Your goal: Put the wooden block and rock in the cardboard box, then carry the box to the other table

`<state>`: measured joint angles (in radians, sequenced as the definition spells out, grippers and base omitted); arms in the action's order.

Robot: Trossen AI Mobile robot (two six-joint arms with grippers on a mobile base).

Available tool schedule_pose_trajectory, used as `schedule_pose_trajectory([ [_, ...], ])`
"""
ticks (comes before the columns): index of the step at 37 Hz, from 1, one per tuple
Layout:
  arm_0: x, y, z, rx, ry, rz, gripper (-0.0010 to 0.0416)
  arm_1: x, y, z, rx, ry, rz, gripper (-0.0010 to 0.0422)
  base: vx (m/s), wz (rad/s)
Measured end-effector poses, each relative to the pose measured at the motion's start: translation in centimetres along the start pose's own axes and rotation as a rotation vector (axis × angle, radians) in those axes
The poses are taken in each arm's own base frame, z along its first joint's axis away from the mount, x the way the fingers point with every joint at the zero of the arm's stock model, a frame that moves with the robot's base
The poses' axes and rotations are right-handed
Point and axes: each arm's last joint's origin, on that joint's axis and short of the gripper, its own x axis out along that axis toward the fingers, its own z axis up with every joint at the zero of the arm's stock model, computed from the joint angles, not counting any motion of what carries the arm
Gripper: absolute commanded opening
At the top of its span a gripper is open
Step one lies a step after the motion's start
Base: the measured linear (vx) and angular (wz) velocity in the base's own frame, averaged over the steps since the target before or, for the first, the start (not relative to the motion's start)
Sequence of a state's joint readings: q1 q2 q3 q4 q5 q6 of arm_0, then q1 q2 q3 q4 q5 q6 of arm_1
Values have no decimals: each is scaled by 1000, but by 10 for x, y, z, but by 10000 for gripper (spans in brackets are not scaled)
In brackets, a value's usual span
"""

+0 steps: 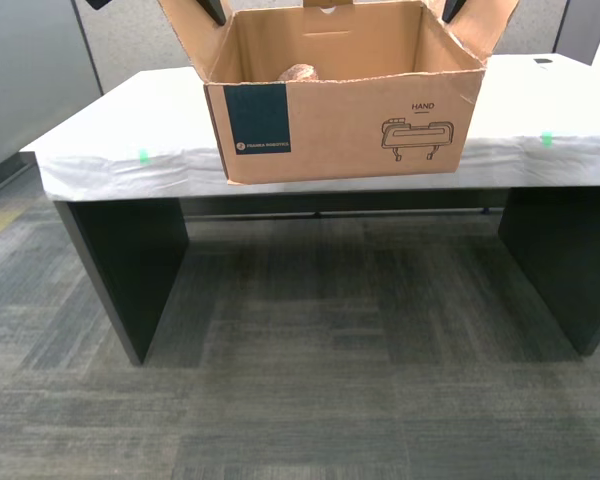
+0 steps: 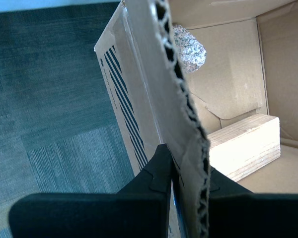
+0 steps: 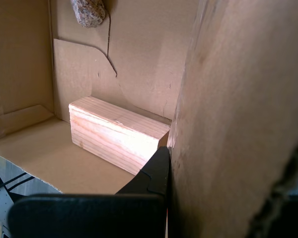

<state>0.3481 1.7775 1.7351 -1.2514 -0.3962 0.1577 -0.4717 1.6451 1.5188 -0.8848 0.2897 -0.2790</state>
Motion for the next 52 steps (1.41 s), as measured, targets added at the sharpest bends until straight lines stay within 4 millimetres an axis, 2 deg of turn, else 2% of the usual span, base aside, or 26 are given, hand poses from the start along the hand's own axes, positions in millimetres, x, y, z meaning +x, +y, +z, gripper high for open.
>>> schedule_pose_trajectory([
  [14,0,0,1,-4,-11,1,-1,0,-1,3,67,-31,-7,0,158,-17],
  [52,1,2,6,-7,-53,9,-1,0,0,1,81,-11,0,0,175,18],
])
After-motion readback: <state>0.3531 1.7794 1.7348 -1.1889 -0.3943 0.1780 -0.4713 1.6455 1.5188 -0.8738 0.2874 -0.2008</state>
